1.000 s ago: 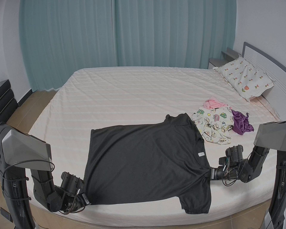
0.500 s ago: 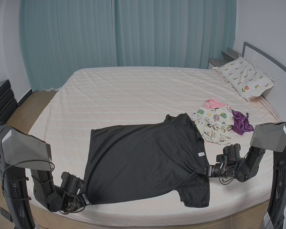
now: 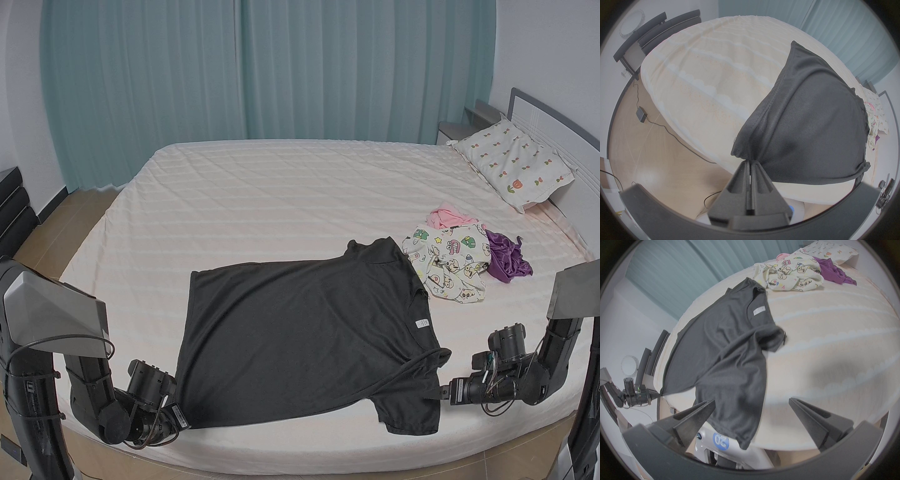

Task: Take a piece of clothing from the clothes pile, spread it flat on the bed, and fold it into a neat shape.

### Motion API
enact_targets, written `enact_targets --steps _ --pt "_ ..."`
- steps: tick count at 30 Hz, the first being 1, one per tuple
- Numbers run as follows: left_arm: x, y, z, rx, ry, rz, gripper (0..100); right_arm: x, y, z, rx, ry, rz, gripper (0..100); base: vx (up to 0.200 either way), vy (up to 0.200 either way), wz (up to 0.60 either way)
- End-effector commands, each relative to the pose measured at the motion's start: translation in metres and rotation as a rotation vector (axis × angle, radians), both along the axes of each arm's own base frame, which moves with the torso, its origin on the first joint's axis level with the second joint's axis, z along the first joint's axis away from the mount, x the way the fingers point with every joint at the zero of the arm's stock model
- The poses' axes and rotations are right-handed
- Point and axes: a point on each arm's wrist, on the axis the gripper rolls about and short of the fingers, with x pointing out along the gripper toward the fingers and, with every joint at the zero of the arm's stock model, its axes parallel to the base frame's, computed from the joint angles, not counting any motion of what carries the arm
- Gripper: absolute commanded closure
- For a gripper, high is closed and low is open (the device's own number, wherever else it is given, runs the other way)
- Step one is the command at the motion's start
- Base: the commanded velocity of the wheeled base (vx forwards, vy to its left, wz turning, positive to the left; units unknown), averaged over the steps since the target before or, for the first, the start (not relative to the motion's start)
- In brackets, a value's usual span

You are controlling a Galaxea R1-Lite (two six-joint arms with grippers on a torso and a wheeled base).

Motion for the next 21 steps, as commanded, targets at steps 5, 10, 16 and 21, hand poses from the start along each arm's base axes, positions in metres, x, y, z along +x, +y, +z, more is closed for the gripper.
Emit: enact_targets --steps 5,10,16,21 --pt "0.0 0.001 0.0 0.0 -0.001 0.002 100 -0.037 0.013 -0.024 -0.046 0.096 0.064 0 0.0 0.0 0.0" --pt "0.0 0.001 0.0 0.001 0.0 0.001 100 -0.045 0.021 -0.031 -0.083 0.067 0.08 0 0.0 0.0 0.0" --pt "0.001 0.0 0.0 0.001 -0.001 0.001 100 -0.057 0.026 -0.032 -0.091 0.048 0.108 0 0.0 0.0 0.0" --pt "0.0 0.001 0.0 0.001 0.0 0.002 100 -0.058 0.031 -0.029 -0.056 0.042 0.083 0 0.0 0.0 0.0"
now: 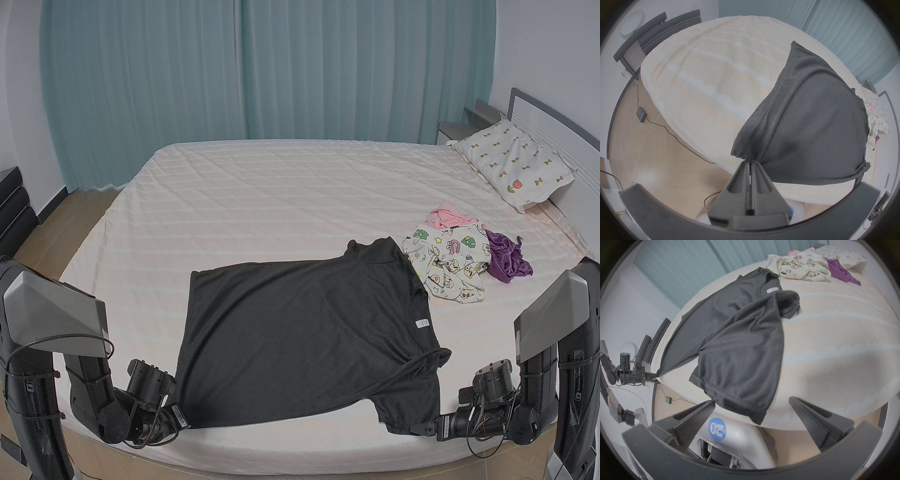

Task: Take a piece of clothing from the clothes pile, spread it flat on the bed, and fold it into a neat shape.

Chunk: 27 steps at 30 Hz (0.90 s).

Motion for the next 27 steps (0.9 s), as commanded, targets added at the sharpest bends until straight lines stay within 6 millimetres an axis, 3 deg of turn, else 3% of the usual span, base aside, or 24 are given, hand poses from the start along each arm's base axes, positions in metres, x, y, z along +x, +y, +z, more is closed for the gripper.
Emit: enact_targets --steps 1,2,3,8,11,18,23,27 --pt "0.0 0.0 0.0 0.0 0.001 0.002 100 -0.007 0.004 -0.003 0.002 0.038 0.008 0 0.0 0.0 0.0" --pt "0.0 0.0 0.0 0.0 -0.001 0.002 100 -0.008 0.005 -0.005 0.002 0.043 0.01 0 0.0 0.0 0.0" --pt "0.0 0.0 0.0 0.0 -0.001 0.002 100 -0.008 0.006 -0.006 -0.002 0.047 0.012 100 0.0 0.0 0.0" --pt "0.0 0.0 0.0 0.0 0.001 0.002 100 -0.007 0.007 -0.004 0.002 0.026 -0.006 100 0.0 0.0 0.0" --pt "0.0 0.0 0.0 -0.001 -0.001 0.003 100 -0.015 -0.001 0.0 -0.006 0.042 -0.036 100 0.0 0.0 0.0" --pt "-0.001 0.0 -0.002 0.005 0.005 0.006 100 -0.012 -0.013 0.005 -0.003 0.04 -0.107 100 0.0 0.0 0.0" --pt "-0.001 0.002 0.007 0.046 -0.066 0.029 100 -0.021 -0.016 0.027 -0.009 0.068 -0.109 100 0.0 0.0 0.0" --pt "-0.014 0.003 0.013 0.084 -0.084 -0.018 100 -0.035 -0.016 0.045 -0.025 0.106 -0.089 100 0.0 0.0 0.0"
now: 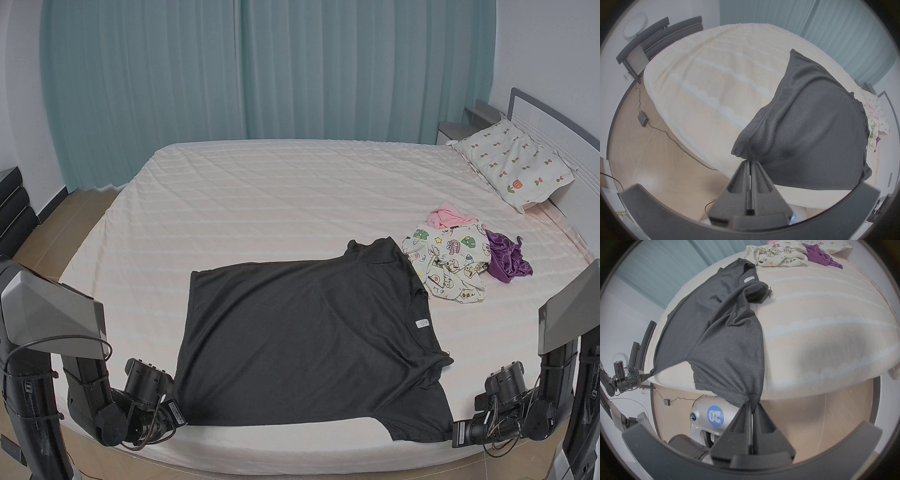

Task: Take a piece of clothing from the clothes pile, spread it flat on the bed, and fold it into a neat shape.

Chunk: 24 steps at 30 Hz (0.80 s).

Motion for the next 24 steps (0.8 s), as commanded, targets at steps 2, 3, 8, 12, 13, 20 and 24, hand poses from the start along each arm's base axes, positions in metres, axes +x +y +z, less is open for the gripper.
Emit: enact_targets --steps 2,3,8,12,13,20,24 --pt "-0.013 0.003 0.008 0.073 -0.025 -0.044 100 -0.017 0.0 0.035 0.0 -0.036 0.023 100 0.0 0.0 0.0" --pt "-0.013 0.004 0.008 0.089 -0.028 -0.036 100 -0.019 0.0 0.037 -0.014 -0.032 0.019 100 0.0 0.0 0.0" --pt "-0.015 0.003 0.008 0.131 -0.033 -0.027 100 -0.028 0.003 0.041 -0.079 -0.01 0.028 100 0.0 0.0 0.0" --pt "-0.023 0.003 0.006 0.135 -0.004 -0.039 100 -0.037 0.009 0.047 -0.103 -0.004 0.015 100 0.0 0.0 0.0" --pt "-0.024 0.003 0.005 0.135 0.003 -0.041 100 -0.04 0.009 0.047 -0.126 0.001 0.015 100 0.0 0.0 0.0" --pt "-0.03 0.003 -0.005 0.128 0.004 -0.047 100 -0.052 0.019 0.053 -0.152 -0.007 0.003 100 0.0 0.0 0.0" --pt "-0.036 0.005 -0.008 0.125 -0.026 -0.053 100 -0.062 0.022 0.054 -0.2 0.018 0.005 100 0.0 0.0 0.0"
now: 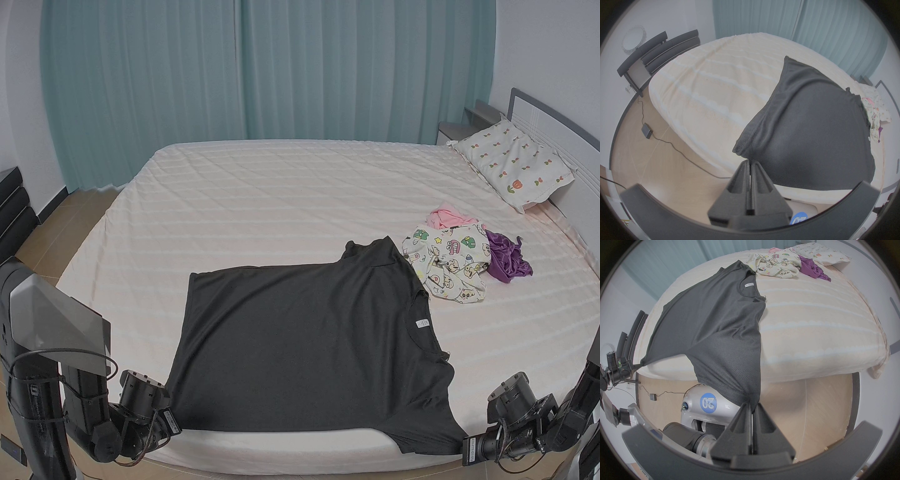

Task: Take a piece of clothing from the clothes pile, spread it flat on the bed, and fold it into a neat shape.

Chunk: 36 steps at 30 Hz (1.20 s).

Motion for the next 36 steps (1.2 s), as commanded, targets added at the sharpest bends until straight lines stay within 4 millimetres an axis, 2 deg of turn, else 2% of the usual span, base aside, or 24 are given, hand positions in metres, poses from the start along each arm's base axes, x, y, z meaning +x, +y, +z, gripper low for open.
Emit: enact_targets --steps 1,6,13,24,36 --pt "-0.011 0.003 -0.01 0.006 0.02 -0.007 100 -0.017 0.004 0.006 -0.042 -0.005 0.012 100 0.0 0.0 0.0" --pt "-0.012 0.003 -0.01 -0.003 0.028 -0.012 100 -0.026 0.008 0.006 -0.054 0.016 -0.009 100 0.0 0.0 0.0" --pt "-0.017 0.002 0.013 -0.082 0.026 -0.062 100 -0.032 0.008 0.012 -0.034 -0.001 -0.029 100 0.0 0.0 0.0" --pt "-0.029 0.003 0.01 -0.014 0.139 -0.13 100 -0.037 0.003 0.01 -0.08 0.054 -0.033 100 0.0 0.0 0.0" --pt "-0.047 0.001 0.008 0.039 0.284 -0.183 100 -0.048 -0.006 0.018 -0.09 0.077 -0.019 100 0.0 0.0 0.0"
